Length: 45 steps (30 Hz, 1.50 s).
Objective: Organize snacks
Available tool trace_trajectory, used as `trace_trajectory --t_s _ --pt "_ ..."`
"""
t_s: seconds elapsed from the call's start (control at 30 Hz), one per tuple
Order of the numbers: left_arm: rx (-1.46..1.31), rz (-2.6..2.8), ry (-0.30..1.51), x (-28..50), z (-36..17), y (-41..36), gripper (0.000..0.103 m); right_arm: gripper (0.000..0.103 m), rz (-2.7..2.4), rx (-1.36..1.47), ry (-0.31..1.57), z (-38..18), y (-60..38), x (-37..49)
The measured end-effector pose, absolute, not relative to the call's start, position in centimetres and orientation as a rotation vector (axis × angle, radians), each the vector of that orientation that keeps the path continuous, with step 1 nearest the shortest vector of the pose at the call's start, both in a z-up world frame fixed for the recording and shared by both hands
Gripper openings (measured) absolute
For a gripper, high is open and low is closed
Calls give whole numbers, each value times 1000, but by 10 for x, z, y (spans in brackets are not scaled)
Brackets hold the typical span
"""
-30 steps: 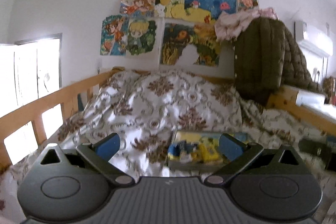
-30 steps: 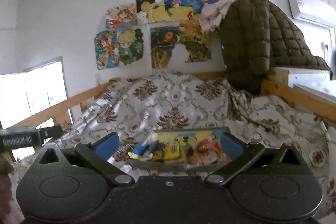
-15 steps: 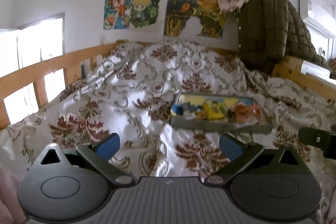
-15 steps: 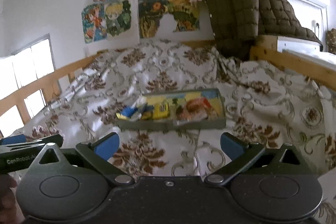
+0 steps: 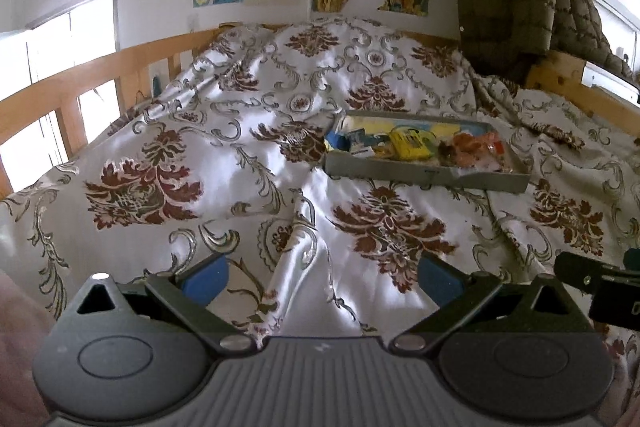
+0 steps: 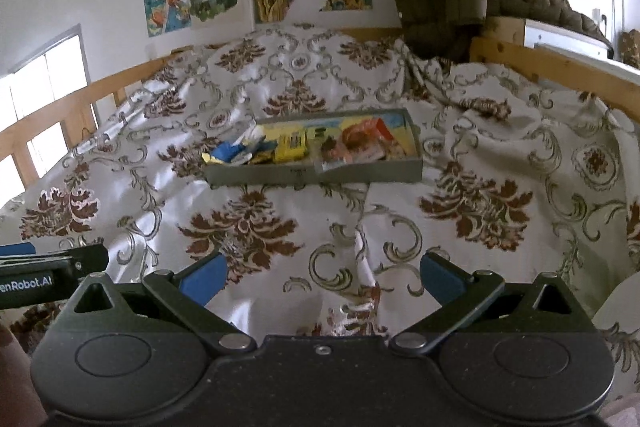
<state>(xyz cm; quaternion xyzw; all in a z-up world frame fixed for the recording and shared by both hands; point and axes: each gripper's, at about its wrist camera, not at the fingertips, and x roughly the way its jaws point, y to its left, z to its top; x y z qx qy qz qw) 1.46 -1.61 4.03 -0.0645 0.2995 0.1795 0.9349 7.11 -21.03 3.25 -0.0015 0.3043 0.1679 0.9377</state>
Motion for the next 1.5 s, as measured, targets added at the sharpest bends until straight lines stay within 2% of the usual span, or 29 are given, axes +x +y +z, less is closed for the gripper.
trace_trajectory --t_s 1.5 --pt "-74 356 704 28 25 -23 102 102 304 -10 681 9 -214 81"
